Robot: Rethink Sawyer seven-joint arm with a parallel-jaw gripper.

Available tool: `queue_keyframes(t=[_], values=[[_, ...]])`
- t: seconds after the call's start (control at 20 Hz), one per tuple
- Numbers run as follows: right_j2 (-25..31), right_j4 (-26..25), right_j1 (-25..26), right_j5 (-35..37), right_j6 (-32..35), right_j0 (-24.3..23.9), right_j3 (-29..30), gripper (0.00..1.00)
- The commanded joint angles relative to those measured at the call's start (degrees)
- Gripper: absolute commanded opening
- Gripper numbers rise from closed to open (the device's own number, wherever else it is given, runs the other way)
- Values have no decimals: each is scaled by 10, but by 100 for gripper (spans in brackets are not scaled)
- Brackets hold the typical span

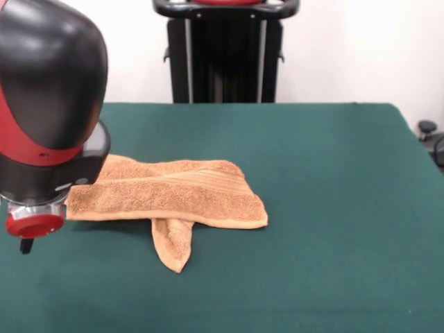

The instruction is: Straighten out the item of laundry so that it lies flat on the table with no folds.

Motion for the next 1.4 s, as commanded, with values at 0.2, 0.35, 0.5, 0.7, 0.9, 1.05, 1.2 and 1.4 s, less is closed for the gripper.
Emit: queue_keyframes(t=[0.2, 0.35, 0.5, 0.7, 0.9, 1.05, 1.2, 1.4], values=[[68, 31, -27, 2, 82, 37, 125, 100], [56, 30, -15, 41, 90, 42, 112, 100], [50, 27, -10, 40, 103, 46, 114, 100], [43, 28, -2, 76, 109, 50, 100, 100], [32, 23, 1, 112, 108, 53, 97, 100], [28, 17, 4, 121, 106, 54, 97, 100], [27, 12, 14, 122, 108, 55, 87, 100], [27, 2, 32, 109, 102, 50, 73, 100]])
